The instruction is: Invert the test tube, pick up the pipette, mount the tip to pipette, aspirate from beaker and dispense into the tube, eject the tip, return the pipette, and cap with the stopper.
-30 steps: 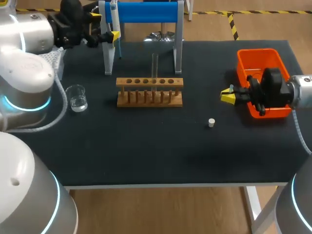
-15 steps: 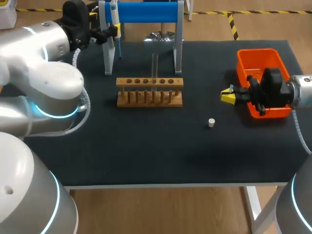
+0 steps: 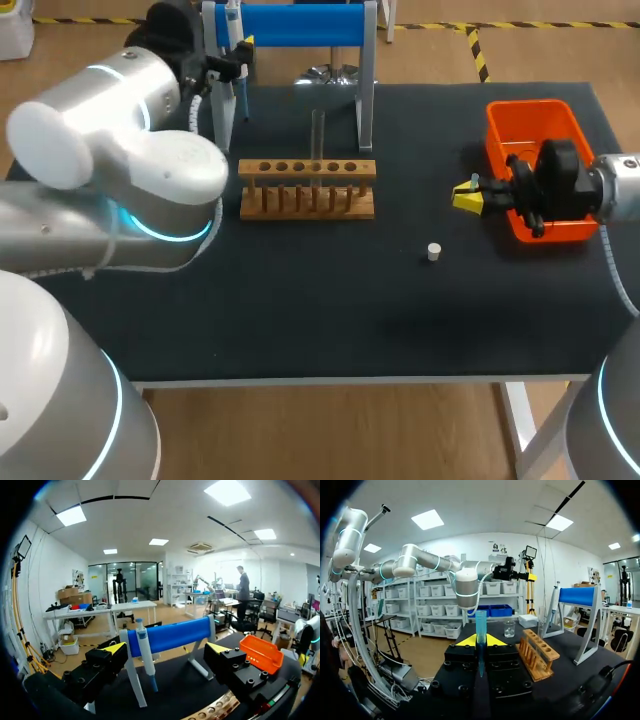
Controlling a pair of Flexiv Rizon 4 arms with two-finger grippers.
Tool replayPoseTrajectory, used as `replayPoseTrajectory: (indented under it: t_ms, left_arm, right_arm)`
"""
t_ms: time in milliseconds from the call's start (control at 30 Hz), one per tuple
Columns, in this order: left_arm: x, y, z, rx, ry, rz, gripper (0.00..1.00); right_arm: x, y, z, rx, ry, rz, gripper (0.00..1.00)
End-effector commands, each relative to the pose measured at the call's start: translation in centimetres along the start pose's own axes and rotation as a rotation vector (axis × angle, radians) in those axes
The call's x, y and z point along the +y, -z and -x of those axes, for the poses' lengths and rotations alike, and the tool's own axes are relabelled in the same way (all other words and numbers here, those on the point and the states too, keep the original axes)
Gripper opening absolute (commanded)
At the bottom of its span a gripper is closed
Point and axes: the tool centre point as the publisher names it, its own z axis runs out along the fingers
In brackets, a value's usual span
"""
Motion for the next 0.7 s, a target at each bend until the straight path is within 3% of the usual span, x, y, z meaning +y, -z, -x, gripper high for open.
replayPoseTrajectory:
  t_ms: [33,533,700]
  left_arm:
    - [0.2,-1.5,-0.5,-0.239,0.010,0.011,1.00]
    - [1.2,-4.1,0.1,-0.352,0.038,0.041,1.00]
    - [1.8,-4.9,0.2,-0.357,0.045,0.049,1.00]
  right_arm:
    - [0.0,0.0,-0.1,-0.002,0.001,-0.001,0.00]
    - [0.0,0.0,-0.1,-0.002,0.001,-0.001,0.00]
    - [0.0,0.0,-0.1,-0.002,0.001,-0.001,0.00]
